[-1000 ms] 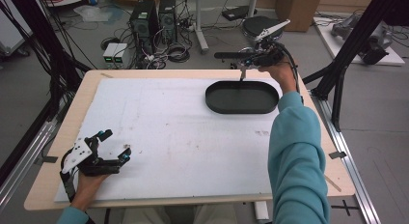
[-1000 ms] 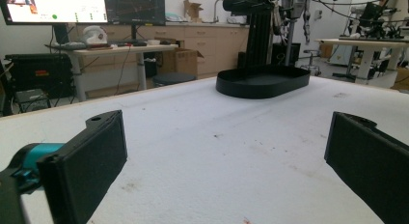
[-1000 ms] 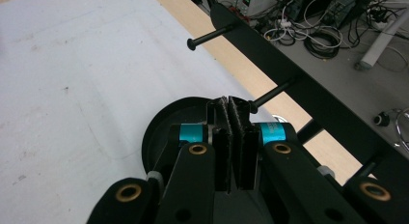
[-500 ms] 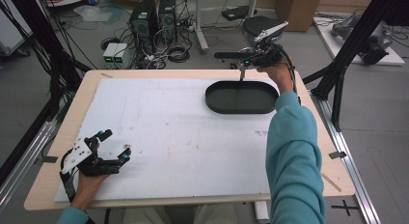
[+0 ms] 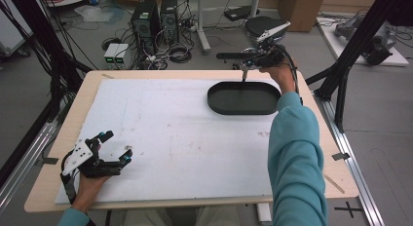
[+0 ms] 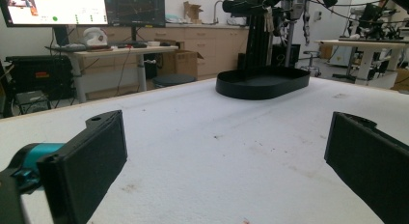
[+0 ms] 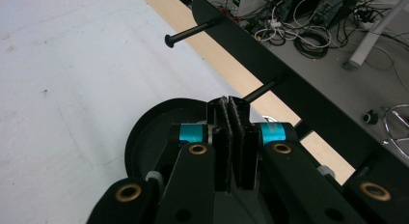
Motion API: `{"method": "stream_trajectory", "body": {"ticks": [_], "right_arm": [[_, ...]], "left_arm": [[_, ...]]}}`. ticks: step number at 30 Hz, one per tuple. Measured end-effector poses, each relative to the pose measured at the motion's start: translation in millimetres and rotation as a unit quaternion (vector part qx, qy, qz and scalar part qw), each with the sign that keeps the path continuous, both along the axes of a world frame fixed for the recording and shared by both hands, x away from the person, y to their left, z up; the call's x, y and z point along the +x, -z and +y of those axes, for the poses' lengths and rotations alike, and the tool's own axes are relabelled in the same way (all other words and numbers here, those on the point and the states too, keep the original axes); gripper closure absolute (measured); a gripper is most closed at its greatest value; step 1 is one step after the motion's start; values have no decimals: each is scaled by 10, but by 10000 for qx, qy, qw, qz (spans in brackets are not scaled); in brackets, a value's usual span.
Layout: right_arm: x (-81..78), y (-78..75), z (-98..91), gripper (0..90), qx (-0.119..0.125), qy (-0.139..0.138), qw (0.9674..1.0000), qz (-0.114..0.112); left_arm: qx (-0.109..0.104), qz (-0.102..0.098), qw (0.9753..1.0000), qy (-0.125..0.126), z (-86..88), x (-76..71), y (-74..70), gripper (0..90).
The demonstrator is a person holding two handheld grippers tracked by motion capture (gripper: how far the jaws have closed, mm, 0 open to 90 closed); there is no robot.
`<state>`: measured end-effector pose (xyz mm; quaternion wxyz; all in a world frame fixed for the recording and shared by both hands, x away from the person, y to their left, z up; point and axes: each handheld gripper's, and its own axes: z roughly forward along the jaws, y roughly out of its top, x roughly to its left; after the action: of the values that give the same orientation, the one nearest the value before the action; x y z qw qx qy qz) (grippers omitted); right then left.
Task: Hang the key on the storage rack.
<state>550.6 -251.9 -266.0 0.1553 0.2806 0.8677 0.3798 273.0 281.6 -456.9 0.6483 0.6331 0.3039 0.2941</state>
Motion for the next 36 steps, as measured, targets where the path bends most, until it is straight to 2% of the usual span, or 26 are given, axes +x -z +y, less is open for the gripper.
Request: {"method": "stream_trajectory", "body": {"ticks": [15,36], "right_arm": [[19,22,1,885,-7,85,10000,-18],[75,44,-7,884,-20,126,9997,-228]], "left_arm": [[15,-2,10000,7,-1,-2,0,17],[44,-6,10000,19,-3,-6,-1,17]]}}
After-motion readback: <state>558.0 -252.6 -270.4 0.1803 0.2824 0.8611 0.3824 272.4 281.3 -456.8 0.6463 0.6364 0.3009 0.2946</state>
